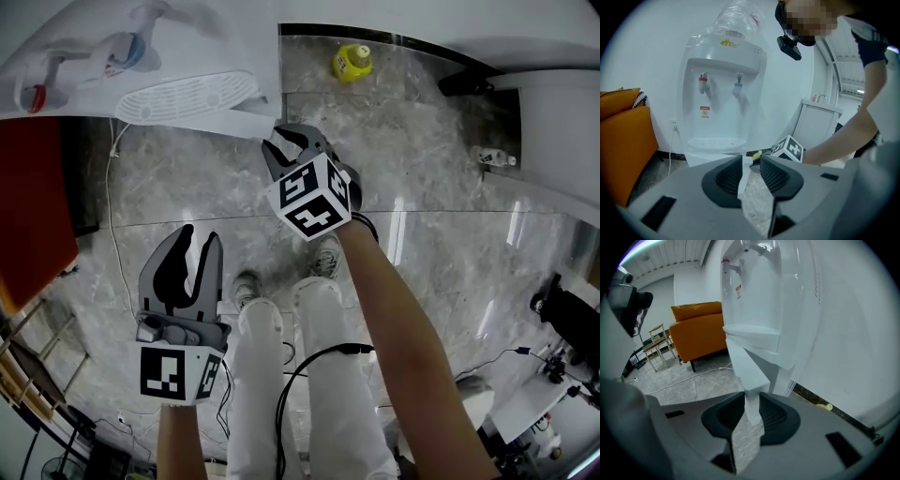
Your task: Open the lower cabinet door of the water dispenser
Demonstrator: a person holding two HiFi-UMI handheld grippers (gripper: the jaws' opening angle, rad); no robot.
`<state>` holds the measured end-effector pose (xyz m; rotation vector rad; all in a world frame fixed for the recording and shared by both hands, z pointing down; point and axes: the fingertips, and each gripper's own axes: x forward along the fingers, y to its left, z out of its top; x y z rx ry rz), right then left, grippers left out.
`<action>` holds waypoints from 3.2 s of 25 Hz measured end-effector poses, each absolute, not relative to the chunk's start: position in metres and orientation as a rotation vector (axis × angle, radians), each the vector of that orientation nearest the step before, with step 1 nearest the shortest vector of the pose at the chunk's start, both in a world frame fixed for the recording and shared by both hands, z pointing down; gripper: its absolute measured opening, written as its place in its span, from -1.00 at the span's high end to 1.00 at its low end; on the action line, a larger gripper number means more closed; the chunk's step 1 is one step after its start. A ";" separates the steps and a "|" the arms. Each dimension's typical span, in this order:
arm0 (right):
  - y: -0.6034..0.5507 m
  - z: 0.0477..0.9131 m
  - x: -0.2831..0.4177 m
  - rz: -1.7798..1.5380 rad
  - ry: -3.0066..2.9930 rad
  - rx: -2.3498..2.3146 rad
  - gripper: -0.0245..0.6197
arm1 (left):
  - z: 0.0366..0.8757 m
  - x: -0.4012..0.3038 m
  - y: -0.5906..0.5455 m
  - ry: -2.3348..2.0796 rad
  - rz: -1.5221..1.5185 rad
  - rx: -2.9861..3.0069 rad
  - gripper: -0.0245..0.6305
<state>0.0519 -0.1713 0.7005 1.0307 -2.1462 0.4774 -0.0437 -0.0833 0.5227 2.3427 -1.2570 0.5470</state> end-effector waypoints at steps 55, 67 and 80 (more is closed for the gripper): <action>-0.061 0.626 0.074 0.586 -2.236 1.037 0.91 | 0.613 -0.029 -0.105 -1.312 0.522 1.792 0.26; -0.058 0.619 0.105 0.604 -2.255 1.044 0.91 | 0.664 -0.020 -0.115 -1.380 0.486 1.520 0.07; -0.048 0.631 0.120 0.660 -2.241 1.049 0.91 | 0.698 -0.010 -0.115 -1.424 0.610 1.422 -0.02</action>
